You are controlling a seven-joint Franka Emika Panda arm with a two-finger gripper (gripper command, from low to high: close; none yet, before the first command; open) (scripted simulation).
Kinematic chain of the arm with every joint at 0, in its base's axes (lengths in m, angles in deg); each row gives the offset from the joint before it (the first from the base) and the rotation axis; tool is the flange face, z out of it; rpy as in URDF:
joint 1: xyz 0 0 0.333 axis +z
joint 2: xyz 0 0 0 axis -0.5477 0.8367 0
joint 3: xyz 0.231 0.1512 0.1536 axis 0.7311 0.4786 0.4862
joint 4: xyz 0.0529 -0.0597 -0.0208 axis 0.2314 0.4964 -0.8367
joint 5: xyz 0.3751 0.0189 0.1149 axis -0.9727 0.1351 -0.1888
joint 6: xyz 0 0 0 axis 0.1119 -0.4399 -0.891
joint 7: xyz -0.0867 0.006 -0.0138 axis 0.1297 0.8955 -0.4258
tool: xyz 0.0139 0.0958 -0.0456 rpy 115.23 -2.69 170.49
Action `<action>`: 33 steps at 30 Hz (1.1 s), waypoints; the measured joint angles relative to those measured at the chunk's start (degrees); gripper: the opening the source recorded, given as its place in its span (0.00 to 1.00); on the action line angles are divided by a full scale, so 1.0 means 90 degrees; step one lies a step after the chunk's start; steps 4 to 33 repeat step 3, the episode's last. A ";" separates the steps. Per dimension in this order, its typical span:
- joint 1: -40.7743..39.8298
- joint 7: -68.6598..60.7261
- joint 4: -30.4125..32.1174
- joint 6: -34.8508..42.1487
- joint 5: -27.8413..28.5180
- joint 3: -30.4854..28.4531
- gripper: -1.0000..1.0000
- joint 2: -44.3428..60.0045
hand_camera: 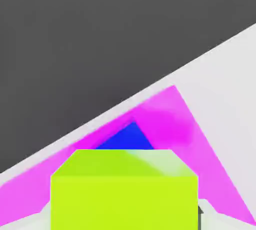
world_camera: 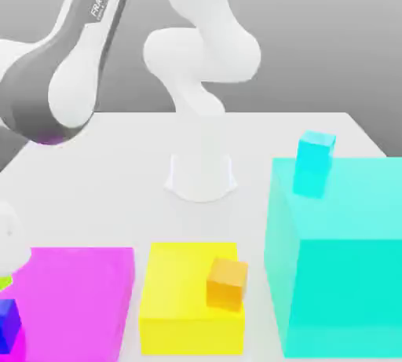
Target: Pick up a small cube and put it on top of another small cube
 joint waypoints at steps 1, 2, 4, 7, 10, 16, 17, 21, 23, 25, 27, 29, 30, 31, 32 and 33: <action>0.0000 0.0000 0.0000 0.0000 0.0000 0.0000 1.00 0.0000; 0.0000 0.0000 0.0000 0.0000 0.0000 0.0000 1.00 0.0000; 0.0000 0.0000 0.0000 0.0000 0.0000 0.0000 1.00 0.0000; 0.0000 0.0000 0.0000 0.0000 0.0000 0.0000 1.00 0.0000; 0.0000 0.0000 0.0000 0.0000 0.0000 0.0000 1.00 0.0000; 0.0000 0.0000 0.0000 0.0000 0.0000 0.0000 1.00 0.0000; 0.0000 0.0000 0.0000 0.0000 0.0000 0.0000 1.00 0.0000; 0.0000 0.0000 0.0000 0.0000 0.0000 0.0000 1.00 0.0000; 0.0000 0.0000 0.0000 0.0000 0.0000 0.0000 1.00 0.0000; 0.0000 0.0000 0.0000 0.0000 0.0000 0.0000 1.00 0.0000; 0.0000 0.0000 0.0000 0.0000 0.0000 0.0000 1.00 0.0000; 0.0000 0.0000 0.0000 0.0000 0.0000 0.0000 1.00 0.0000; 0.0000 0.0000 0.0000 0.0000 0.0000 0.0000 1.00 0.0000; 0.0000 0.0000 0.0000 0.0000 0.0000 0.0000 1.00 0.0000; 0.0000 0.0000 0.0000 0.0000 0.0000 0.0000 1.00 0.0000; 0.0000 0.0000 0.0000 0.0000 0.0000 0.0000 1.00 0.0000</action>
